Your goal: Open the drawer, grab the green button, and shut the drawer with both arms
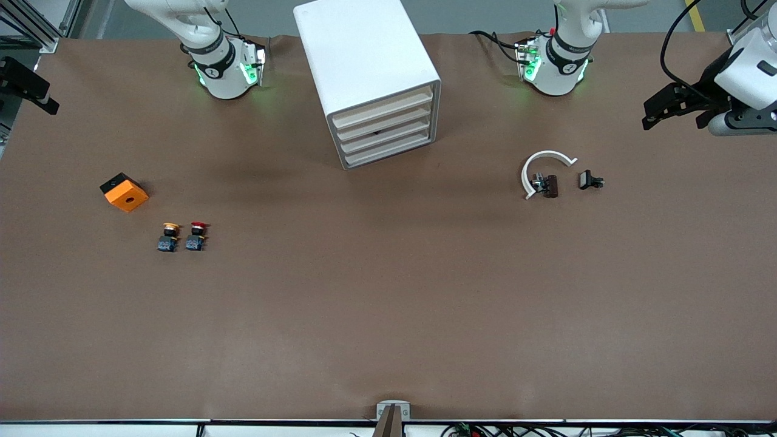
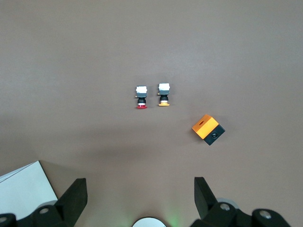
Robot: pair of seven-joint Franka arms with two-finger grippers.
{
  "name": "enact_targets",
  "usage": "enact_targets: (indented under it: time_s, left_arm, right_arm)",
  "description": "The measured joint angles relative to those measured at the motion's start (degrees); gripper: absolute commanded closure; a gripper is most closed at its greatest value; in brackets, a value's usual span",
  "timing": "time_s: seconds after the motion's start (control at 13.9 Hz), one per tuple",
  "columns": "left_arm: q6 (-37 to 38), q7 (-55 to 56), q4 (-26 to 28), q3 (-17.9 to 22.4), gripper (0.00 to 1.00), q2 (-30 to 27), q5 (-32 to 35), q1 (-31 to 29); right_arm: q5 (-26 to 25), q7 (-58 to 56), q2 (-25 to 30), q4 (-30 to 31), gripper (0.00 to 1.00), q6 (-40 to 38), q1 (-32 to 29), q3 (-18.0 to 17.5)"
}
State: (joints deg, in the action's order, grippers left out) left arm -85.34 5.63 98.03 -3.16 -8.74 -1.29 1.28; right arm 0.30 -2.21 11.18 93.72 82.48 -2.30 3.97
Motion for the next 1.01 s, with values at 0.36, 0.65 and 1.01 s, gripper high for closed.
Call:
enact_targets:
  time_s: [0.36,0.65,1.01]
  left_arm:
    - [0.0,0.0,0.0,0.0,0.00,0.0,0.0,0.0]
    - [1.3,0.0,0.2,0.0,0.00,0.9,0.0,-0.2]
    - [1.9,0.0,5.2,-0.1,0.00,3.8,-0.1,-0.1]
  right_arm:
    - [0.0,0.0,0.0,0.0,0.00,0.0,0.0,0.0]
    - [0.0,0.0,0.0,0.0,0.00,0.0,0.0,0.0]
    - [0.0,0.0,0.0,0.0,0.00,0.0,0.0,0.0]
